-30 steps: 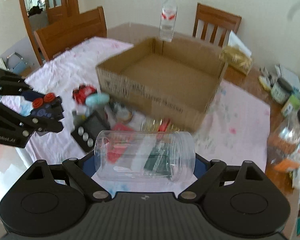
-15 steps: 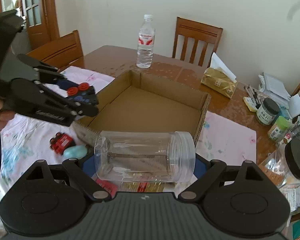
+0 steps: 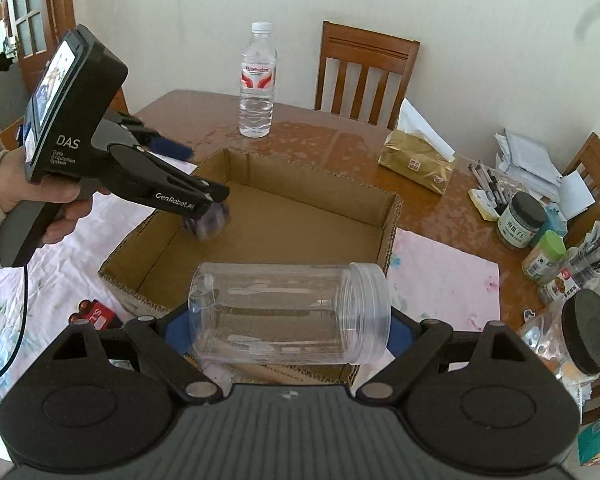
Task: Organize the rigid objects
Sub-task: 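Lower the toy block into the box with left tool while right tool drops the jar in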
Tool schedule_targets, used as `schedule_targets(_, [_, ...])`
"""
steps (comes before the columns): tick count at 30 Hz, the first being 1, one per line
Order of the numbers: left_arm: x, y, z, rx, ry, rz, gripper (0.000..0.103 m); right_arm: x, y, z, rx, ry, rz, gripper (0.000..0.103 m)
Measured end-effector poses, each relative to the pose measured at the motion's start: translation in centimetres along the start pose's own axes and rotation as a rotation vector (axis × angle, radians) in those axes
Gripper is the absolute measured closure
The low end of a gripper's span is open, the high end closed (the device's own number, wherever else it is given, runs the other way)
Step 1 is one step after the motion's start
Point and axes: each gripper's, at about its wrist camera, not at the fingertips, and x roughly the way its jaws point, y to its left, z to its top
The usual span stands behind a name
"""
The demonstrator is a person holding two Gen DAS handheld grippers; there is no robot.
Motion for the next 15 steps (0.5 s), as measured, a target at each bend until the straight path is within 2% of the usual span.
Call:
schedule_targets(3, [-1.1,0.6,-0.5,-0.028,-0.034,-0.013,0.008,0.5,0.1,0.6,-0.006,0.006,-0.005,0.010])
schedule_targets(10, [-4.7,2.2,-3.5,-0.159,-0.037,-0.023,0.003,2.3,-0.3,2.3,-0.010,0.026,-0.013,0.010])
schedule_targets(15, [-6.9,2.6,-6.5,-0.226,-0.023,0.045,0.001,4.2,-1.1,3.9,0.013,0.043,-0.004,0.010])
